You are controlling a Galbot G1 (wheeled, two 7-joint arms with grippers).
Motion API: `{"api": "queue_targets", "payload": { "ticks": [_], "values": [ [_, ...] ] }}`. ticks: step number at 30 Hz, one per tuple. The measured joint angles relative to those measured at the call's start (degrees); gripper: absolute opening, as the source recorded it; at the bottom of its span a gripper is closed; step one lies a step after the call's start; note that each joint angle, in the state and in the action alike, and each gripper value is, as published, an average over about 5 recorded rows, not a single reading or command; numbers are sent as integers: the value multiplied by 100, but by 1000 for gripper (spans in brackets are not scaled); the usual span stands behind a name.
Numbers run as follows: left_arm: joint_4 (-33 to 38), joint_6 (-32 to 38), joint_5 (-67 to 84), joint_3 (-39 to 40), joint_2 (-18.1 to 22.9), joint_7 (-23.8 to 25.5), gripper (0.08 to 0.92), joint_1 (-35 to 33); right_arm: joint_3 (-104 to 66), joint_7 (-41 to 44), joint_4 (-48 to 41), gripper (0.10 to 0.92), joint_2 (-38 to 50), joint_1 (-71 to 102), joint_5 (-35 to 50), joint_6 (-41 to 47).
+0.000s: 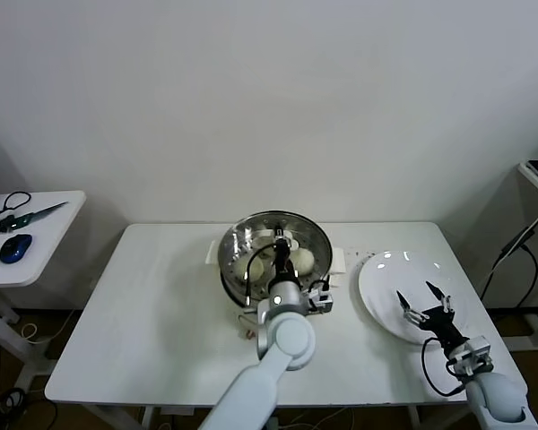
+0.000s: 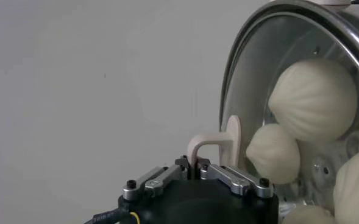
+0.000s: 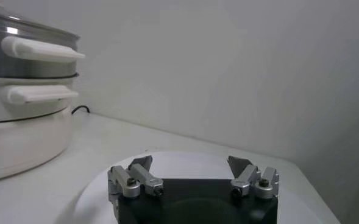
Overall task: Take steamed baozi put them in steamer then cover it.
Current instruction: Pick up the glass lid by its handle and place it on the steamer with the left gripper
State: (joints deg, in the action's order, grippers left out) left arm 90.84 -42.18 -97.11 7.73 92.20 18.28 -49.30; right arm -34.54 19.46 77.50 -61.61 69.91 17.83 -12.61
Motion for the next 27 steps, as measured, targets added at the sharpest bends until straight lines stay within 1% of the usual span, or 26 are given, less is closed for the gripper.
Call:
{"api": "queue_targets", "payload": {
  "ticks": [27],
  "values": [
    [-36, -1, 188, -56, 1, -309, 154, -82, -37, 124, -43, 823, -95, 10, -116, -48]
  ]
}}
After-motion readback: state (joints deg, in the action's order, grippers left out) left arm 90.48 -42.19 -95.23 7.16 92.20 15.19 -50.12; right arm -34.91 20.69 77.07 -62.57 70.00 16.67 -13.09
